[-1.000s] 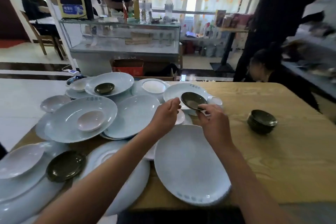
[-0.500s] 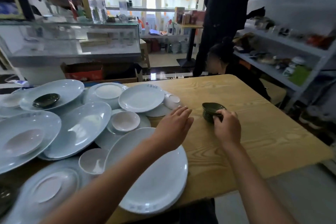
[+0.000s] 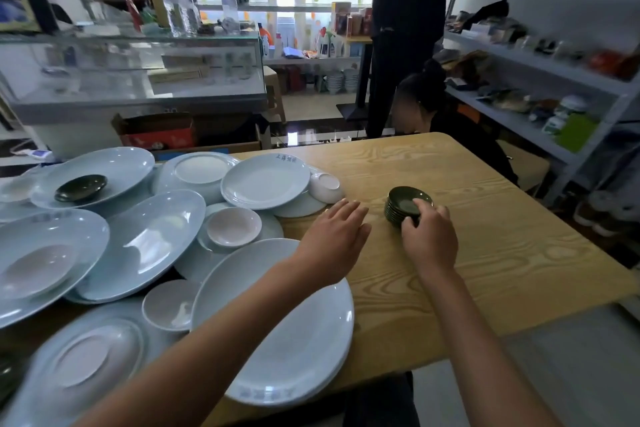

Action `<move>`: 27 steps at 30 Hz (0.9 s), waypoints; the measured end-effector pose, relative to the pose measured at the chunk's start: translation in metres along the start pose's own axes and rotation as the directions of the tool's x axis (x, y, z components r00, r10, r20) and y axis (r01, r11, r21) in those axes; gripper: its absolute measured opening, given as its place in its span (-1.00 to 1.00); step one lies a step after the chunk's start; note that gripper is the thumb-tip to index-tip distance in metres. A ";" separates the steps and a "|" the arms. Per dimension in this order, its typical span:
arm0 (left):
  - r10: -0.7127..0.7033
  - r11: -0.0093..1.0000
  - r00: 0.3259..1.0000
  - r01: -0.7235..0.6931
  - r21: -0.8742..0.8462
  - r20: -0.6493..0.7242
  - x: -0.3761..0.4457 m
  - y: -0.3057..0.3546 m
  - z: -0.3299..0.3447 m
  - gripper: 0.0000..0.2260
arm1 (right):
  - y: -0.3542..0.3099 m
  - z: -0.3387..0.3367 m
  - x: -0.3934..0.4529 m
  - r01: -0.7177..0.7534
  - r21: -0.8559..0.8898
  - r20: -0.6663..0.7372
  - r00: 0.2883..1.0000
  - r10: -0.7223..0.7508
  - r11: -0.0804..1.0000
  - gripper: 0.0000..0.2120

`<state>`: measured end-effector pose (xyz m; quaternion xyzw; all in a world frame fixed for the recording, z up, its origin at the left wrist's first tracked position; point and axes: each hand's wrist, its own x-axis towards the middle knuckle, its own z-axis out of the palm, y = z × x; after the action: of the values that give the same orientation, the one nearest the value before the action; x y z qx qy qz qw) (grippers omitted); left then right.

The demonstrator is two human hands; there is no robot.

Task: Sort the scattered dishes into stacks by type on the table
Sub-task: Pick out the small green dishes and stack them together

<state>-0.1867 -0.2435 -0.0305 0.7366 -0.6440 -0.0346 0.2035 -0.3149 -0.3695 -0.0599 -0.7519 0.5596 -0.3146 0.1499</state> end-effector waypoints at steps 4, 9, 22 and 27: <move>-0.009 0.998 0.999 0.011 0.065 -0.031 -0.001 -0.006 -0.003 -0.56 | -0.023 -0.001 -0.014 0.120 -0.007 -0.015 0.993 -0.120 0.993 -0.60; -0.044 0.990 0.996 0.055 0.130 -0.080 -0.015 -0.019 -0.018 -0.56 | -0.056 0.005 -0.032 0.294 0.025 0.022 0.955 -0.295 0.955 -0.58; -0.357 0.899 0.900 0.404 0.171 -0.251 -0.122 -0.090 -0.082 -0.57 | -0.173 0.042 -0.117 0.630 0.224 0.115 0.740 -0.662 0.743 -0.56; -0.496 0.840 0.822 0.536 0.085 -0.281 -0.172 -0.110 -0.109 -0.57 | -0.214 0.060 -0.155 0.681 0.283 0.175 0.656 -0.734 0.675 -0.54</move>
<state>-0.0783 -0.0402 -0.0055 0.8959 -0.3900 0.0554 0.2052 -0.1437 -0.1616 -0.0287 -0.9282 0.1611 -0.2933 0.1627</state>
